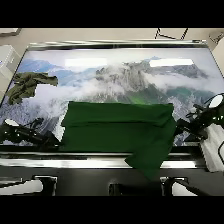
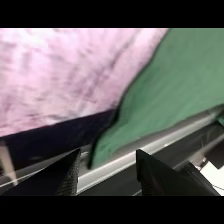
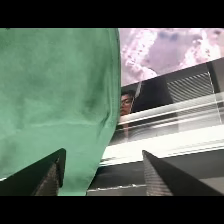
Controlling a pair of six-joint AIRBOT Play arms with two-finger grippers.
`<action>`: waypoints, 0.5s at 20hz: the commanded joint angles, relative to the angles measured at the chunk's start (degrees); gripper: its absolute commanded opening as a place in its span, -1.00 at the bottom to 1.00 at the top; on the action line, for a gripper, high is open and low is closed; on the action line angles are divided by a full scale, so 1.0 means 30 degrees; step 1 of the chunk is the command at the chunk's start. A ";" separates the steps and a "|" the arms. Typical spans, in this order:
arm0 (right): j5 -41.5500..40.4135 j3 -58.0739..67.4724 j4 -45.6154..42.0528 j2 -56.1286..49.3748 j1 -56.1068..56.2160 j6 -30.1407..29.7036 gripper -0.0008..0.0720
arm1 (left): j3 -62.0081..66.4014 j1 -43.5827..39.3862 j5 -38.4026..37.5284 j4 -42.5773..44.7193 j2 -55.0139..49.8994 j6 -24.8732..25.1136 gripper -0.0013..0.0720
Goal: Fold the clothes and pants, and hang the long-sleeved shirts on hangers.
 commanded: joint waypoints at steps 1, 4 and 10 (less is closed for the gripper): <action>-0.0051 -0.0270 0.0051 0.0175 -0.0029 -0.0087 0.57 | -0.1122 -0.0685 0.1355 -0.0189 0.0102 0.0277 0.09; -0.0109 -0.0867 0.0051 0.0233 -0.0015 -0.0153 0.57 | -0.1290 -0.1851 0.2718 -0.0189 0.0109 -0.0772 -0.57; -0.3096 -0.7271 0.1566 0.1836 -0.0015 -0.2033 0.57 | -0.1290 -0.1734 0.2302 -0.0248 0.0168 -0.0532 -0.91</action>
